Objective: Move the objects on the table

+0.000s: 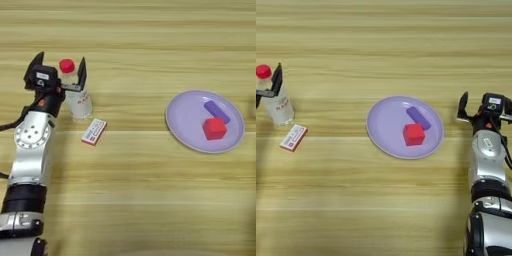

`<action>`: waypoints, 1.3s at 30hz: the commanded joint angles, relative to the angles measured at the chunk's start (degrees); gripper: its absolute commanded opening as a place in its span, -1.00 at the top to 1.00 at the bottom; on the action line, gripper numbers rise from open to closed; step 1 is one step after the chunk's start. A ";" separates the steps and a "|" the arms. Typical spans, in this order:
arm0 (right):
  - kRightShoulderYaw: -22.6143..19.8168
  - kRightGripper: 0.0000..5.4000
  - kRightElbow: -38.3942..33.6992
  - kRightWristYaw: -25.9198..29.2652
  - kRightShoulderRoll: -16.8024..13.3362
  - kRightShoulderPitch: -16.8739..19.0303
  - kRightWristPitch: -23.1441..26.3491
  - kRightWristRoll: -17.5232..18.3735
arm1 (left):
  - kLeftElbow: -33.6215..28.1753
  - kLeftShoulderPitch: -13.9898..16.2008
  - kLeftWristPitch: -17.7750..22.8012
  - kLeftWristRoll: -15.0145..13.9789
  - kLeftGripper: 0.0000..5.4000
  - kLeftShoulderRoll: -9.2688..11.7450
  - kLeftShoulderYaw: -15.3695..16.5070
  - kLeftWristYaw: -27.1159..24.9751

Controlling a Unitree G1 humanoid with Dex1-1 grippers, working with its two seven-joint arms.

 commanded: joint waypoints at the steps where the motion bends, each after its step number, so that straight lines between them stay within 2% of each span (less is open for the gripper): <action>1: 0.15 -1.00 0.34 0.01 -0.56 -0.87 -0.28 0.05 | 4.46 -1.19 -0.64 0.85 -1.00 -0.71 -0.89 -0.60; 12: 0.19 -1.00 0.44 0.21 -0.57 -0.91 -0.29 0.12 | 10.93 -2.99 -2.06 1.62 -1.00 -1.15 -1.90 -2.24; 27: 0.24 -1.00 0.36 0.23 -0.62 -1.02 -0.15 0.11 | 11.95 -3.62 -3.42 1.36 -1.00 -1.38 -1.66 -2.75; 39: 0.20 -1.00 0.46 0.24 -0.66 -1.08 -0.24 0.16 | 12.24 -3.69 -3.48 -0.10 -0.62 -1.67 -1.42 -5.03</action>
